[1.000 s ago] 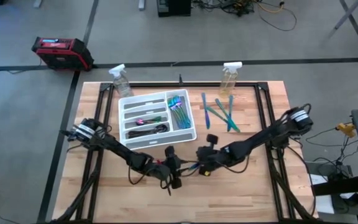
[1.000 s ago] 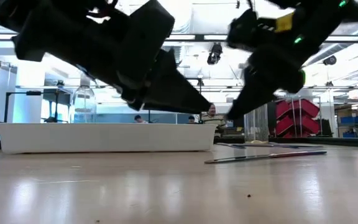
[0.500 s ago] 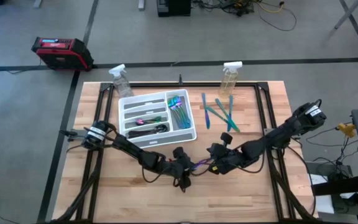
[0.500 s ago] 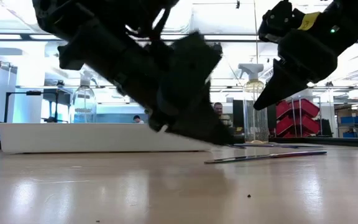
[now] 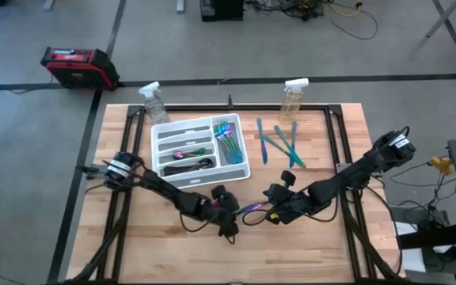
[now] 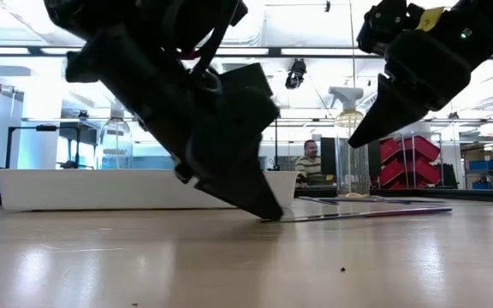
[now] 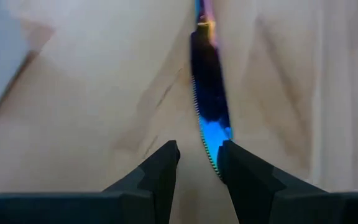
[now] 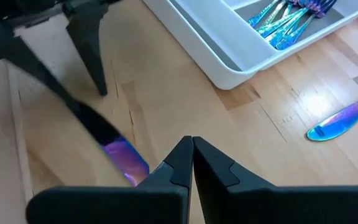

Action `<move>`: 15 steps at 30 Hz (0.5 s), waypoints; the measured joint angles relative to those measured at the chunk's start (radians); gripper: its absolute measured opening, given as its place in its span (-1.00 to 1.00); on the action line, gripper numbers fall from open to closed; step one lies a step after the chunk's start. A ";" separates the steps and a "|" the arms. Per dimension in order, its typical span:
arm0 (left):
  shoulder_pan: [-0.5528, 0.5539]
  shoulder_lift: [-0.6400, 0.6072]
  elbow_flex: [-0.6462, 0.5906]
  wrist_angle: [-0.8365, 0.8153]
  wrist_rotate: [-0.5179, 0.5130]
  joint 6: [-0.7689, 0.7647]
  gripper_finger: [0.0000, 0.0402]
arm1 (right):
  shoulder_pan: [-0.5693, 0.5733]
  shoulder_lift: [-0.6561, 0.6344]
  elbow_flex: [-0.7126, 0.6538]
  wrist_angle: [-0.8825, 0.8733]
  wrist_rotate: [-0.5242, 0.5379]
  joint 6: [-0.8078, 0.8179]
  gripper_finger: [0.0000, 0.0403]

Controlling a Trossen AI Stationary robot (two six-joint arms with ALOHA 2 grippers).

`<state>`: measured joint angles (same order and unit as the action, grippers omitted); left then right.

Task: Sort silverware
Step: Put the blue table knife on the silverware tray

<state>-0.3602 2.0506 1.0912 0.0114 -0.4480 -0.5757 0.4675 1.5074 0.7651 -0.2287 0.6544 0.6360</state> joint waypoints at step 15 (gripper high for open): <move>-0.102 -0.161 -0.025 -0.389 -0.119 -0.057 -0.78 | 0.011 0.034 -0.047 0.052 0.059 -0.146 -1.00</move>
<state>-0.4618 1.8895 1.0663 -0.3773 -0.5672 -0.6328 0.4790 1.5412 0.7179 -0.1762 0.7131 0.4898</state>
